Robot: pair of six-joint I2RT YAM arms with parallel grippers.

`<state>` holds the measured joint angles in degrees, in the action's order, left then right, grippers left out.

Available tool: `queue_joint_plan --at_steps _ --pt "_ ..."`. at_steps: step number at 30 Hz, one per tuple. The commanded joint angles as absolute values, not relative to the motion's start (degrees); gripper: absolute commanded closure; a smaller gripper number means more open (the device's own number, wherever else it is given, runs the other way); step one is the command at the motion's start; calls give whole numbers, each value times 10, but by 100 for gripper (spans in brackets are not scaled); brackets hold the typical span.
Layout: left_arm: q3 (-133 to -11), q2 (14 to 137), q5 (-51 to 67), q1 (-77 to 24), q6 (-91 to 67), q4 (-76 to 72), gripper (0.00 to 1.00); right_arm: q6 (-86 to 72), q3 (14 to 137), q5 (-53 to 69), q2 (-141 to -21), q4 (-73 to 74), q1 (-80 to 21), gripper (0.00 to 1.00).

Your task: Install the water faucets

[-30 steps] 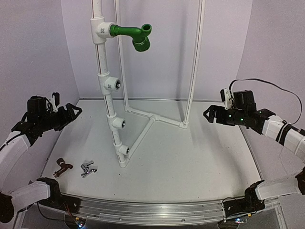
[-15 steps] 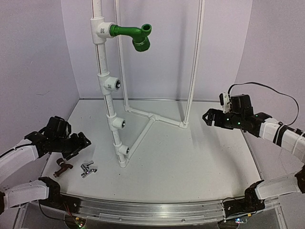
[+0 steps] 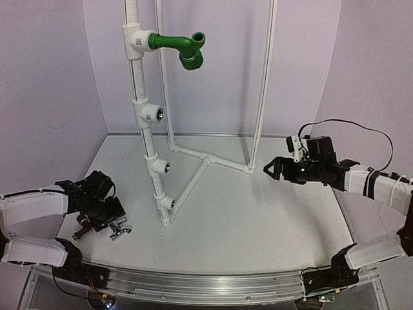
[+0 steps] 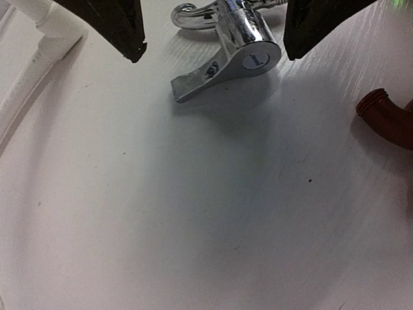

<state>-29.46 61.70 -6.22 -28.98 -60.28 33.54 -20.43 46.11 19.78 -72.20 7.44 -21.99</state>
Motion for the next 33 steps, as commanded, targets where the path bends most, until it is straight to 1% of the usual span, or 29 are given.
queue_joint_plan --at_steps 1,3,7,11,17,21,28,30,31,33 --pt "-276 630 -81 -304 -667 348 24 -209 460 224 -725 34 -229 2" --pt "-273 636 -84 -308 -677 348 28 -208 459 223 -727 31 -231 2" --pt "-276 648 -101 -310 -676 340 41 -212 455 221 -732 24 -235 2" --pt "-275 653 -110 -311 -661 316 45 -216 448 226 -738 15 -247 2" --pt "-270 685 -96 -311 -650 285 46 -221 446 222 -742 12 -265 2" --pt "-269 714 -92 -311 -647 276 51 -227 446 215 -739 9 -274 2" --pt "-281 665 -113 -312 -615 264 77 -235 456 213 -759 5 -294 2" --pt "-295 649 -122 -312 -594 262 83 -237 464 215 -776 5 -303 2" --pt "-303 642 -128 -312 -582 260 88 -240 470 218 -785 0 -307 2" --pt "-315 628 -137 -312 -560 241 96 -251 481 230 -804 -16 -314 2"
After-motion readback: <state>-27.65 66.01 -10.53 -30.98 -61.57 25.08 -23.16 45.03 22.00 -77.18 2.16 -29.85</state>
